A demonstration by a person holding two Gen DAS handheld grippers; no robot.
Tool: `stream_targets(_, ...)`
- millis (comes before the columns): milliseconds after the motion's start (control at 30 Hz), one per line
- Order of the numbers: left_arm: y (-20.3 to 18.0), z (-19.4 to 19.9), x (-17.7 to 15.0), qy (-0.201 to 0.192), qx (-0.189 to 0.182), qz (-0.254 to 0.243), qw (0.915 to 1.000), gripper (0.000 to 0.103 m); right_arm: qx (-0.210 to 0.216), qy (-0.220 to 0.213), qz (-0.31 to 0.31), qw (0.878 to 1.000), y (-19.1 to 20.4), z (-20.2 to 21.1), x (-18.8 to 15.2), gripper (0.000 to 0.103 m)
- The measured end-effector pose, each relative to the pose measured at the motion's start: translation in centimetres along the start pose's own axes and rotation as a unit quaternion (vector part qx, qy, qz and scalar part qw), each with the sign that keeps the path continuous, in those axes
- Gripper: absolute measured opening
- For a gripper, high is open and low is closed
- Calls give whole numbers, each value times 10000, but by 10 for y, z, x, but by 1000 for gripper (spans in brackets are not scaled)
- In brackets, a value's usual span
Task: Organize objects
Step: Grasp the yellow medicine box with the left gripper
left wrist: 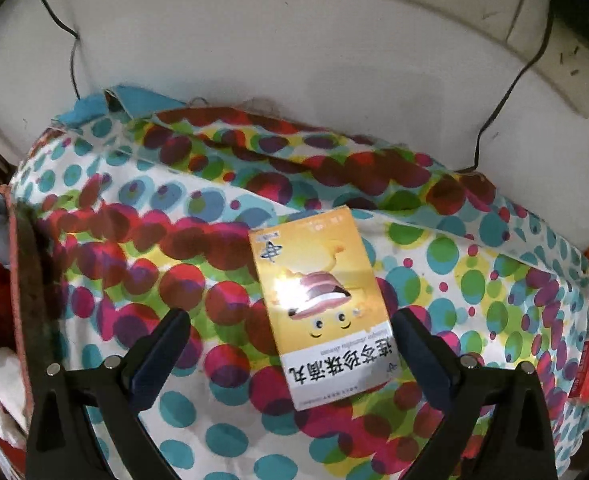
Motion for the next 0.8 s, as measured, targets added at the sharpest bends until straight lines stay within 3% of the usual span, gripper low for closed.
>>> stream_targets(200,3,-8,-7,72,-191,169,9996,103,-7,37,92,10000,5,-1,-1,42)
stream_targets(267,4,-9,-10,12,-188,140,9997,98,20,34,83,10000,4,-1,-1,43)
stream_targets(400,2,-3,-11,-281,-146,-60,9995,74,11,37,93,9999,3,0,-1,43)
stream_targets(467,1,1,-10,-338,-192,-147,9991,55,8,38,96,9999,3,0,-1,43)
stream_targets(800,9,8,-23,-502,-219,-433,9976,53,15,38,93,9999,5,0,0,43)
Point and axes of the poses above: each gripper's, at about its wrist camera, not at the fingertips, and z roughly against the way its jaws point, y to its left, x to its top, the point moved 3 cm from there along -z, roughly the way its jaws point, and after that the axes turned 14 degrees about x, right-handed, at the moved point
